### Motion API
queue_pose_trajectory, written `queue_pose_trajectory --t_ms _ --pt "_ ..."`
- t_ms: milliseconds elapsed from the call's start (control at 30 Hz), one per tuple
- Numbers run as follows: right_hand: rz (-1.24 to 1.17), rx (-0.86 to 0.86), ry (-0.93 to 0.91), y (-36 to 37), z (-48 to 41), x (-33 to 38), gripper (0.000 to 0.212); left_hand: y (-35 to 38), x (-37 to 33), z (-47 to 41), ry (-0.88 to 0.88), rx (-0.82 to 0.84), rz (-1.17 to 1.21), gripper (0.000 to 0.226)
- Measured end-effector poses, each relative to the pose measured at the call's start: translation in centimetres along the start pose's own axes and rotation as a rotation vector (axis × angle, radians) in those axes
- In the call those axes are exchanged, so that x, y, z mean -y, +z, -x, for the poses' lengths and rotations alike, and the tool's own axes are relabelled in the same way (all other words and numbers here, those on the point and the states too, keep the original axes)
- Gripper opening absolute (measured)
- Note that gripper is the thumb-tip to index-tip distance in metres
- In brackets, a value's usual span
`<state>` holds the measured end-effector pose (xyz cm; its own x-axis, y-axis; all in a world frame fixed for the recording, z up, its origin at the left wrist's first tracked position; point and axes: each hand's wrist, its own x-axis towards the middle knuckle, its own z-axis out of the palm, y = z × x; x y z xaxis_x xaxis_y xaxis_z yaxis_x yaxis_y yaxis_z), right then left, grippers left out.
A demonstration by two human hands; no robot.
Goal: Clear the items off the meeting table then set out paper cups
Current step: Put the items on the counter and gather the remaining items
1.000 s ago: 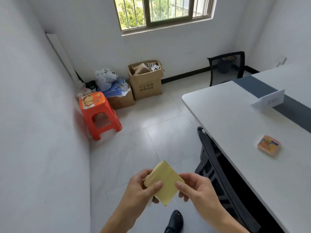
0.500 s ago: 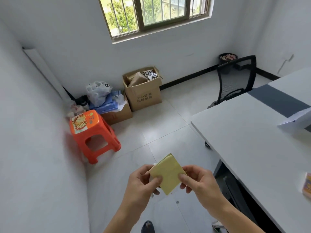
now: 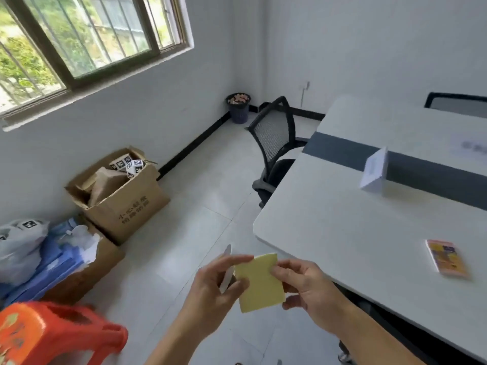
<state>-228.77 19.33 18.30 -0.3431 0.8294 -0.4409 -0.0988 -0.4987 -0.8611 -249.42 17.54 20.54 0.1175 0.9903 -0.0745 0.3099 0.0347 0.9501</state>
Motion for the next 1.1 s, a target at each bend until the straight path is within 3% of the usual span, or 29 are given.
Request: queue_pose_trajectory --t_ms 267,367,433,533,667,733,833,900,1000,1100 --pt "-0.264 -0.176 0.073 -5.7 -1.1 0.3 0.043 3.7 -0.1 -9.0 0.044 0.427 -0.116 0.032" --pt "-0.257 -0.273 0.008 -7.8 -2.2 0.5 0.034 5.3 -0.9 -12.5 -0.028 0.544 -0.012 0.012" --pt "-0.288 -0.304 -0.037 -9.4 -3.2 0.9 0.025 6.4 -1.3 -15.2 -0.098 0.535 0.062 0.025" --pt "-0.336 -0.329 -0.084 -12.5 -5.2 1.8 0.029 8.7 -2.1 -19.2 -0.100 0.472 0.005 0.007" --pt "-0.355 -0.250 -0.061 -18.3 -7.6 3.0 0.037 12.0 -3.2 -24.0 -0.143 0.495 -0.062 0.026" --pt "-0.257 -0.430 -0.042 -23.1 -8.7 2.8 0.039 13.9 -3.5 -26.5 -0.173 0.504 -0.060 0.027" --pt "0.208 -1.103 0.081 -31.9 -9.3 1.7 0.034 16.0 -3.6 -29.0 -0.198 0.511 -0.079 0.030" --pt "0.482 -1.356 0.245 -37.2 -8.5 0.3 0.034 16.8 -3.6 -30.0 -0.217 0.529 -0.099 0.033" --pt "0.528 -1.378 0.574 -42.0 -7.1 -2.2 0.046 17.8 -3.6 -32.0 -0.244 0.547 -0.113 0.034" --pt "0.531 -1.290 0.724 -42.9 -6.8 -4.2 0.057 18.5 -4.1 -34.1 -0.241 0.568 -0.107 0.037"
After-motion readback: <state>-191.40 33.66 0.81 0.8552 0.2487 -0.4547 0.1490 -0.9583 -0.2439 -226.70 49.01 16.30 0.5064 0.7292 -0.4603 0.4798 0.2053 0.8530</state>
